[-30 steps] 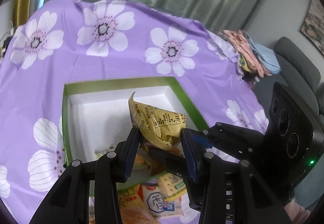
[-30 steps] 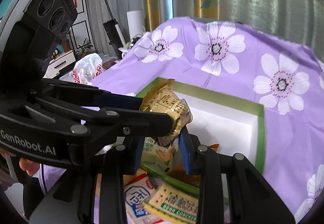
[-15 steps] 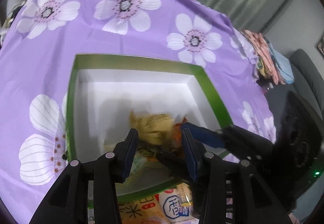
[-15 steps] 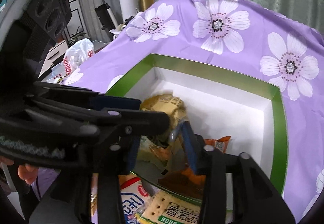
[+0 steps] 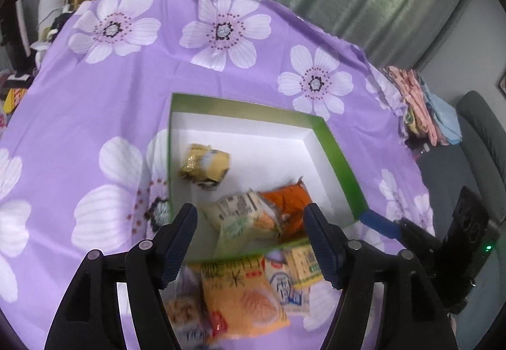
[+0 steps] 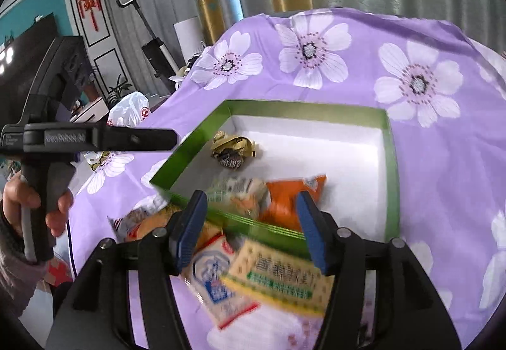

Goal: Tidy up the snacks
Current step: 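Open the right gripper to drop the candy wrapper in the box, then move the right tool to the yellow rice-cracker bag and grasp it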

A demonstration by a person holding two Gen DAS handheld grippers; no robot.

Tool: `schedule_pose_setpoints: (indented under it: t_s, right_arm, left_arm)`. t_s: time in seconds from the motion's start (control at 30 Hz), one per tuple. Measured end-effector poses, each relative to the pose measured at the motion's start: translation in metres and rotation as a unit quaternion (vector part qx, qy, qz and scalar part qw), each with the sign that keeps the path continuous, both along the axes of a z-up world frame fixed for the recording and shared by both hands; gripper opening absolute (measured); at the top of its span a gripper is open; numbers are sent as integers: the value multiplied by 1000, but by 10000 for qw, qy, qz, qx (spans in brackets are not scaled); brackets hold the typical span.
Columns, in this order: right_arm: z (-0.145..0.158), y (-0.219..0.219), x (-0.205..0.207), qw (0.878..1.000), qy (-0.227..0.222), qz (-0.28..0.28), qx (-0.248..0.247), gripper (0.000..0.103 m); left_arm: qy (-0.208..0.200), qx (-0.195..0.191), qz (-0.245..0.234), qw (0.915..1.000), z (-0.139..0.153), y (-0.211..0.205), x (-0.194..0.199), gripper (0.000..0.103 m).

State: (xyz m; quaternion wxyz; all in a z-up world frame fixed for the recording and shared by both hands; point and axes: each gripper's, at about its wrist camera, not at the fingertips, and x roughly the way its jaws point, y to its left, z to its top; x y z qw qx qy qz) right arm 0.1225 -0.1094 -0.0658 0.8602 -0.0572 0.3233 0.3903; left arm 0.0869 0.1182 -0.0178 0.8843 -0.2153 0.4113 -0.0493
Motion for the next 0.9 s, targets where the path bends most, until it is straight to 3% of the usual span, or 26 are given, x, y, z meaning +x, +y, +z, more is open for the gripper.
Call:
schedule_pose_setpoints:
  t_s: [0.3,0.47,0.67,0.9]
  right_arm:
    - [-16,-27,-38,9996,263,-101,26,59]
    - [-34,-29,-57,9987,505,-23,-39,59]
    - [-48,-31,-72,9976,695,57,-43,59]
    - [-52,-22,-82,9972,702,251,62,59]
  left_arm:
    - [19,-263,87,9996,1,-3,-46,70]
    - [100,-484,-67,9988,-9,-12,-69,70]
    - [213,-654,108,9976,-24,-3,-90,70]
    - [79,-604,199,9979,-37,2,-110,70]
